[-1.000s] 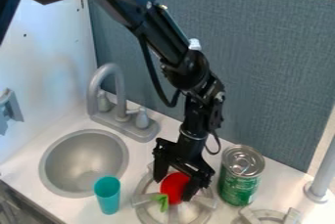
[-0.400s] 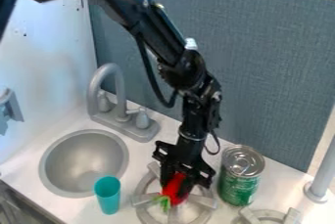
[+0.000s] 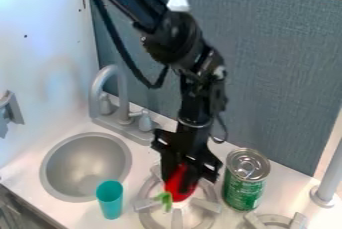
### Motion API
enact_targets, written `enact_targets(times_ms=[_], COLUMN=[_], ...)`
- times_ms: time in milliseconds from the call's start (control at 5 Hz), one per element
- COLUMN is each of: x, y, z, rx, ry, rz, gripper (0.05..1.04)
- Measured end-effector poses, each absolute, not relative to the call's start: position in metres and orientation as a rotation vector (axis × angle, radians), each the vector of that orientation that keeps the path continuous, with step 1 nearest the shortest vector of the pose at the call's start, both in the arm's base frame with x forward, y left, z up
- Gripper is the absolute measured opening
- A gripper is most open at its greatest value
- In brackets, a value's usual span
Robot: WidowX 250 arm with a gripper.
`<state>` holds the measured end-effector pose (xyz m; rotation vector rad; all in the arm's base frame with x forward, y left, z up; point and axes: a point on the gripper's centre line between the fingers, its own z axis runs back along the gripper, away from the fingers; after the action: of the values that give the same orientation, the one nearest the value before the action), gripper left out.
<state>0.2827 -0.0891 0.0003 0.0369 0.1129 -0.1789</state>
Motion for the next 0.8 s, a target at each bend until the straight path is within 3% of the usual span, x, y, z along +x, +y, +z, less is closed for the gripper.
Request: enact_targets(times_ms=[200,400,800], x=[0.265,0.247,0.245], y=[-0.109,-0.125,-0.14], z=[-0.004,-0.032,-0.075], rx=[0.009,0.028,0.057], ry=[0.142,0.254,0.332], rz=[-0.256,-0.309,-0.315], gripper=[0.446,0.446,0.446])
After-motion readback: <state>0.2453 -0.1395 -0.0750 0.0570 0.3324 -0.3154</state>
